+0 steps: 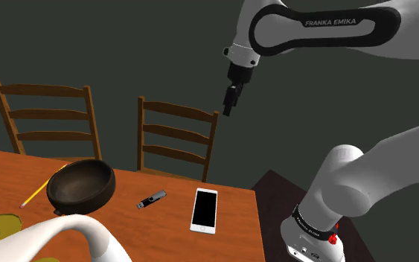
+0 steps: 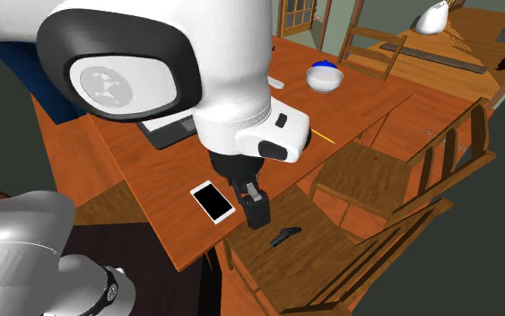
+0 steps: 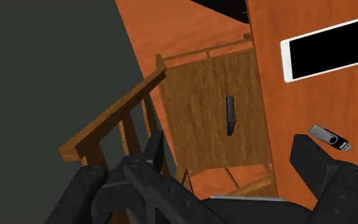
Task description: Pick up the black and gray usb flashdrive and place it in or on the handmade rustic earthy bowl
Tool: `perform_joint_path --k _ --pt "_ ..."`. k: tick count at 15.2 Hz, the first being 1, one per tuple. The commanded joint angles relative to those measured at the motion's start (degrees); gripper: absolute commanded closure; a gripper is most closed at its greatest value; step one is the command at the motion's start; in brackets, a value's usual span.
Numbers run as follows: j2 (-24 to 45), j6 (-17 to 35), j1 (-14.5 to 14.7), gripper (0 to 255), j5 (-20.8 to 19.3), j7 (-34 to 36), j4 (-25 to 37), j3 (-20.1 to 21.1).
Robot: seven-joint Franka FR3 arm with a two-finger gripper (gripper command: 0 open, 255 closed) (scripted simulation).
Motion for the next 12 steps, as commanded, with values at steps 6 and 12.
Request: perform_joint_path --k 6,12 --pt "11.1 8.6 5.2 0 0.9 -7.1 1.7 2.8" --pt "20.3 14.6 9.1 0 1.0 -12.9 4.2 5.5"
